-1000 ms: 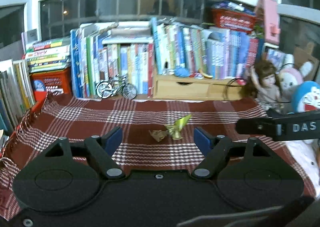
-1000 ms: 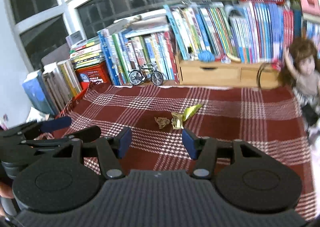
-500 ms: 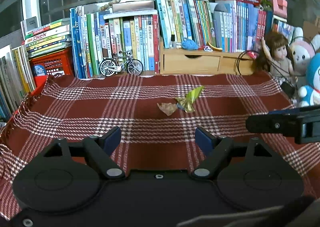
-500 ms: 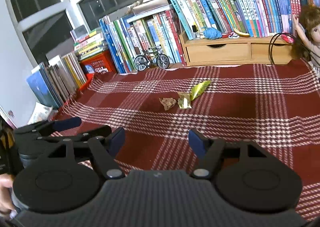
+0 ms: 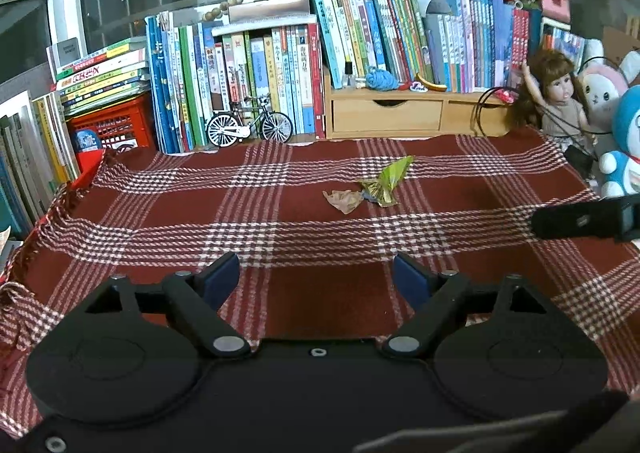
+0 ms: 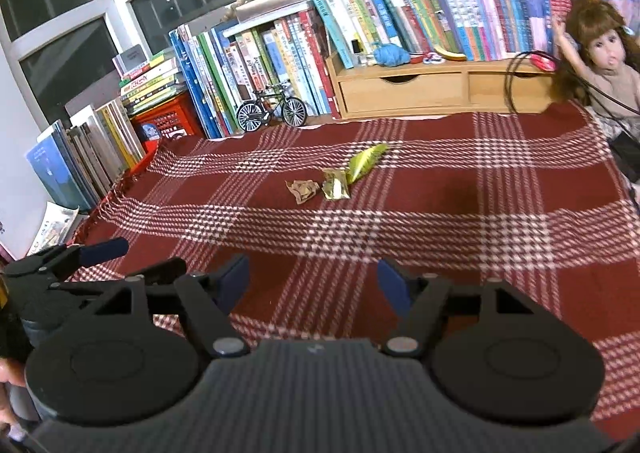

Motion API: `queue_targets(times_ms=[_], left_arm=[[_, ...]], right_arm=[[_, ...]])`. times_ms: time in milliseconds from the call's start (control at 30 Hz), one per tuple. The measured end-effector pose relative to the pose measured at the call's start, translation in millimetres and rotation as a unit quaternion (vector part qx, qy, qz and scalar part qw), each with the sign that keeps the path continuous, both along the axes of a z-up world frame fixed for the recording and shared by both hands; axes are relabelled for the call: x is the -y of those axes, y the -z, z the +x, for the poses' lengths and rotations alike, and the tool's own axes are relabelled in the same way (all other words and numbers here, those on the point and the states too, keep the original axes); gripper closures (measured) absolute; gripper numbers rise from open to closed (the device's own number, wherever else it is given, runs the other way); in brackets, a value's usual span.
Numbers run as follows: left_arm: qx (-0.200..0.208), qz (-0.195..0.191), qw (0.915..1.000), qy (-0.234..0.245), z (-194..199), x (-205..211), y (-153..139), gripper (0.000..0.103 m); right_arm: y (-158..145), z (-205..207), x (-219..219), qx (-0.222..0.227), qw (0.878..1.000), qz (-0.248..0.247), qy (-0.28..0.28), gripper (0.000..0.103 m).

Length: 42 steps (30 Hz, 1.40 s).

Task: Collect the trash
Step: 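Move both open tools toward the brown wrapper and gold foil wrapper, then grasp the brown wrapper with the left tool while the right tool grasps the gold foil wrapper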

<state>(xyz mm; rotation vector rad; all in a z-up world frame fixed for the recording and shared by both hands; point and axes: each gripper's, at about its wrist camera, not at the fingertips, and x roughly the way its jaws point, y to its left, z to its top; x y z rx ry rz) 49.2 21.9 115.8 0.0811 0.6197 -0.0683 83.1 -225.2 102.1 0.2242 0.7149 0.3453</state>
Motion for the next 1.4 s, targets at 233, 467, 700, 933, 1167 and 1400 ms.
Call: queue_targets(times_ms=[233,467,700,933,1167,1400], left_arm=[[0.039,0.002,0.999,0.021,-41,-20,-19,0.018],[0.04,0.001,0.9982,0.045,-62,-20,-19,0.017],[0.036,0.014,0.9971,0.066,-52,-6,-15,0.017],[0.046,0.006,0.997,0.062,0,2,-33,0.016],[0.053,-0.006,0.9977,0.042,73,11,-48,0.015],[0.025,0.0,0.9991,0.034,127,18,-18,0.015]], right_arm=[[-55,-64,35,0.012,0.999,0.039,0.014,0.021],[-69,-93,34,0.015,1.0,0.021,-0.005,0.019],[-56,-71,25,-0.01,0.999,0.028,-0.018,0.019],[-59,-15,19,-0.008,0.999,0.035,-0.015,0.019],[-62,49,15,0.014,0.999,0.042,0.014,0.019],[-29,107,9,-0.006,0.999,0.024,0.02,0.018]])
